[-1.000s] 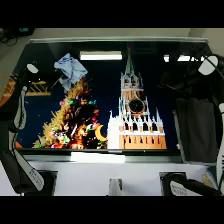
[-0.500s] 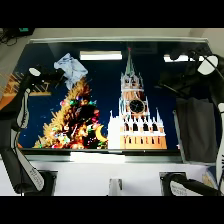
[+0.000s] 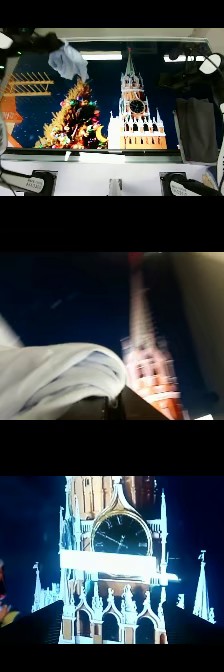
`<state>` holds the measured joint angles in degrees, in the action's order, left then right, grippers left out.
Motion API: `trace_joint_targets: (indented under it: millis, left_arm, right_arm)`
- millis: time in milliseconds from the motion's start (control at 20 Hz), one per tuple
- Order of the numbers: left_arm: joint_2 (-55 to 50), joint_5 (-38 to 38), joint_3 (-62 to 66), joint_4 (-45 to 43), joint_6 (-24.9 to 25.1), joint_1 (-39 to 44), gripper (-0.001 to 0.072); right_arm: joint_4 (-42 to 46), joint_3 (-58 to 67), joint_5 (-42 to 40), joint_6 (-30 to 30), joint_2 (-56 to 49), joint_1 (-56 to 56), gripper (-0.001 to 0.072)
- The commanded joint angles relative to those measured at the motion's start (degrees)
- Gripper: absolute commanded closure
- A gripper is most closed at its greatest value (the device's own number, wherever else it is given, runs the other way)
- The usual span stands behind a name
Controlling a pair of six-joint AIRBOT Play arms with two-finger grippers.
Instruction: Fold the shirts.
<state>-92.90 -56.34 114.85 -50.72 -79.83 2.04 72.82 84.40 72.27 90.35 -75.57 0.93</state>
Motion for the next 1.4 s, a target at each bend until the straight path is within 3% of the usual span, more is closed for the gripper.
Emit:
trace_joint_targets:
  millis: [0,150,350,450,600,650,700,750,800,900,1000,1100,1200,1350]
  left_arm:
    - [17.97,0.63,-0.22,-8.35,-0.33,8.31,0.0673]
    - [28.13,-4.94,-3.54,-25.86,-12.24,18.6,0.0673]
    - [33.29,-11.76,-18.23,-36.79,-18.8,31.17,0.0672]
    - [32.46,-8.07,-29.38,-36.52,-21.31,35.04,0.0671]
    - [27.32,7.72,-44.81,-27.17,-22.51,39.47,0.0667]
    - [24.7,10.45,-47.8,-21.4,-22.47,40.41,0.0526]
    - [21.99,9.88,-49.07,-16.09,-22.47,41.11,0.0115]
    - [19.43,6.6,-48.81,-11.17,-22.18,41.22,-0.0006]
    - [18.32,3.04,-48.11,-9.57,-20.06,40.87,-0.0007]
    - [19.43,-5.31,-45.48,-16.41,-16.22,37.57,-0.0007]
    - [22.86,-11.74,-42.71,-30.38,-16.26,30.03,-0.0007]
    - [25.29,-12.74,-42.16,-35.76,-17.16,19.67,-0.0004]
    - [24.17,-12.74,-42.95,-32.35,-17.97,9.75,-0.0004]
    - [18.12,-12.7,-46.95,-20.52,-16.87,0.17,-0.0004]
  right_arm:
    - [0.13,0.66,3.45,-2.97,3.72,0.04,0.0058]
    - [2.62,0.66,5.29,-2.93,11.69,0.04,0.0058]
    - [3.56,0.63,4.48,-0.48,22.01,0.04,0.0059]
    - [3.23,0.63,7.87,3.52,24.46,0.04,0.006]
    - [3.15,-0.07,14.19,5.05,24.74,0.04,0.006]
    - [3.15,-0.94,14.99,5.75,24.74,0.04,0.006]
    - [3.17,-1.88,15.5,5.88,24.72,0.04,0.006]
    - [3.15,-3.1,15.65,5.95,24.72,0.04,0.006]
    - [3.1,-4.39,15.63,6.21,24.72,0.04,0.006]
    - [2.99,-7.63,15.34,7.3,24.72,0.04,0.006]
    - [1.44,-11.13,14.6,7.67,24.72,0.04,0.006]
    - [-2.36,-15.34,11.63,7.89,24.72,0.04,0.006]
    - [-6.16,-19.58,7.15,8.72,24.72,0.04,0.006]
    - [-10.99,-25.79,2.29,8.72,24.72,0.04,0.0061]
